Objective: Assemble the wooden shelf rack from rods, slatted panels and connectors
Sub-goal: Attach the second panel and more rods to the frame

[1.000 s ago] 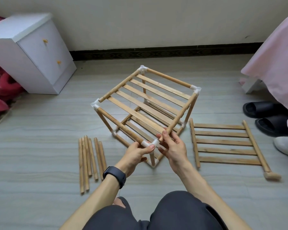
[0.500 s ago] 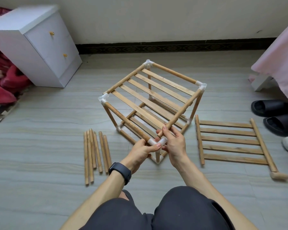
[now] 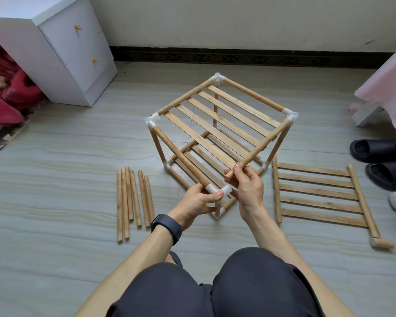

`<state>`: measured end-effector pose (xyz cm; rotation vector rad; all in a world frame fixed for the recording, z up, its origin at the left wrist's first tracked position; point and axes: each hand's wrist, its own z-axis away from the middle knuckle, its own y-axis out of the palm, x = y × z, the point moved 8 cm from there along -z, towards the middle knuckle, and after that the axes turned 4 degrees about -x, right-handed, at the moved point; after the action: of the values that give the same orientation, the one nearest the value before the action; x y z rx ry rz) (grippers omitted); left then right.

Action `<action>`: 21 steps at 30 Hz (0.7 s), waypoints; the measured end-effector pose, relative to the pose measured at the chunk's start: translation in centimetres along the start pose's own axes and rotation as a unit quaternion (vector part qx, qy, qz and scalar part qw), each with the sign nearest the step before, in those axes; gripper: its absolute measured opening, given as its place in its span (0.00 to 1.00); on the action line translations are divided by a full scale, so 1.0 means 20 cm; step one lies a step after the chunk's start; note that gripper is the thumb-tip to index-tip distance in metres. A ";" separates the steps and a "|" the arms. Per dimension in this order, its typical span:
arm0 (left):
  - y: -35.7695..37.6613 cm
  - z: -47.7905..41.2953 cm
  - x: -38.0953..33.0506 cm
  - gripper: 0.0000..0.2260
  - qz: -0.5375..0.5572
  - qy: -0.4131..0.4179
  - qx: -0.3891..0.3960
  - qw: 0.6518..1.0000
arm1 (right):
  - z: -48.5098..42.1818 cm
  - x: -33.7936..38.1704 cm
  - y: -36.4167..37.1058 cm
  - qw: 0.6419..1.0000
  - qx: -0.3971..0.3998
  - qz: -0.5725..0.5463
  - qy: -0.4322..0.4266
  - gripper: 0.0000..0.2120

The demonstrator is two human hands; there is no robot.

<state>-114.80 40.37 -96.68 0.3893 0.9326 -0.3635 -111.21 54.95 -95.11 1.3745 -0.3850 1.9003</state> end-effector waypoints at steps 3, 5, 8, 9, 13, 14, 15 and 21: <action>-0.01 0.01 0.00 0.14 0.009 0.003 -0.005 1.000 | -0.01 -0.01 0.00 0.999 0.001 -0.032 0.010 0.08; -0.02 0.01 0.00 0.16 0.010 0.006 -0.008 1.000 | -0.01 -0.01 0.00 0.999 -0.002 -0.041 0.013 0.07; -0.02 0.00 -0.01 0.15 0.011 0.014 -0.015 1.000 | -0.01 0.00 0.00 0.999 0.000 -0.050 0.008 0.07; -0.02 -0.01 -0.01 0.15 0.008 0.016 -0.016 1.000 | -0.02 0.00 0.00 0.999 0.000 -0.054 0.008 0.07; 0.00 -0.01 -0.01 0.18 -0.003 0.020 -0.014 1.000 | -0.03 0.01 -0.01 0.998 -0.007 -0.065 0.012 0.07; 0.00 -0.01 -0.01 0.18 -0.005 0.020 -0.013 1.000 | -0.03 0.02 -0.01 0.998 -0.010 -0.068 0.013 0.07; 0.01 -0.01 -0.01 0.17 -0.007 0.020 -0.015 1.000 | -0.04 0.02 -0.01 0.997 -0.013 -0.073 0.013 0.07; -0.02 -0.02 -0.03 0.15 -0.007 0.027 -0.037 0.999 | -0.04 0.03 -0.06 0.999 -0.011 -0.049 0.003 0.07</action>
<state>-115.64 40.28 -96.44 0.3265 0.9994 -0.3305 -110.85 56.49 -95.08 1.3489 -0.3281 1.8138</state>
